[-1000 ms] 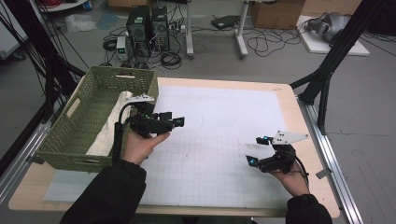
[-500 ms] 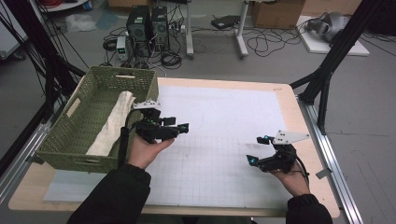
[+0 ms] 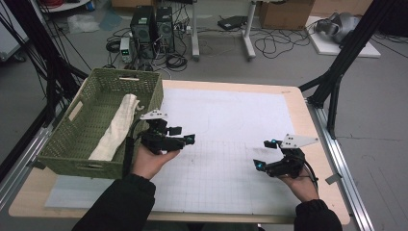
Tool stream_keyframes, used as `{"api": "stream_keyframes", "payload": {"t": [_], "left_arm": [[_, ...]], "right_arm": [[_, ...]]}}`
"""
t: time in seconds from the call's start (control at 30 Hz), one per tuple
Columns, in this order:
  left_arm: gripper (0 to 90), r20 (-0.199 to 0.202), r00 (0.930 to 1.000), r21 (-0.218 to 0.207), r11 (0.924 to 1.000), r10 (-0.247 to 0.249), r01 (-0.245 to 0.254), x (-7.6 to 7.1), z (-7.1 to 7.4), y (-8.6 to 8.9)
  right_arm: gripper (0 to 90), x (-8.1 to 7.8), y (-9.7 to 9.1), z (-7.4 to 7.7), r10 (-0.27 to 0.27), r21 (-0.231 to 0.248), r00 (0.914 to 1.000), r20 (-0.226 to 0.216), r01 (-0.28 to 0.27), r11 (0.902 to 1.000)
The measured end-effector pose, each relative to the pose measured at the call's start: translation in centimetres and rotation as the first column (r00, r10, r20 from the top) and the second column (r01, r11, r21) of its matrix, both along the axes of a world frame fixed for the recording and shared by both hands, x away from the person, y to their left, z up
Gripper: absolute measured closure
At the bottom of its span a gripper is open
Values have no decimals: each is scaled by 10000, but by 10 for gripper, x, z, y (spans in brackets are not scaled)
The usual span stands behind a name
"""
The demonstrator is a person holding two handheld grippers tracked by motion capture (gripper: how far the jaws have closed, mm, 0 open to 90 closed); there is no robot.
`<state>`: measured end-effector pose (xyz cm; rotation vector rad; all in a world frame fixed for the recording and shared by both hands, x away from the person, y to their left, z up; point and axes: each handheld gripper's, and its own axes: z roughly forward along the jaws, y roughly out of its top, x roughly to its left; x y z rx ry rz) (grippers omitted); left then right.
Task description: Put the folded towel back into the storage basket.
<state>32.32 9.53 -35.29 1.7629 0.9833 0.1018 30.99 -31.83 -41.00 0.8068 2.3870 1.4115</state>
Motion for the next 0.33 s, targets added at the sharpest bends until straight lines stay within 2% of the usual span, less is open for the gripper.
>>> {"api": "stream_keyframes", "payload": {"t": [0.17,0.23,0.33], "left_arm": [[303,6,9999,365,9993,-108,107,-4,-6,-3],[303,-37,9999,260,9996,-139,139,-6,-8,-3],[304,-58,9997,321,9992,-255,256,-9,-12,-4]], "right_arm": [[120,0,0,1,-1,23,10000,-18,1,10000],[120,0,0,1,-6,-12,10000,43,6,10000],[120,-1,-1,2,-9,4,10000,48,9,10000]]}}
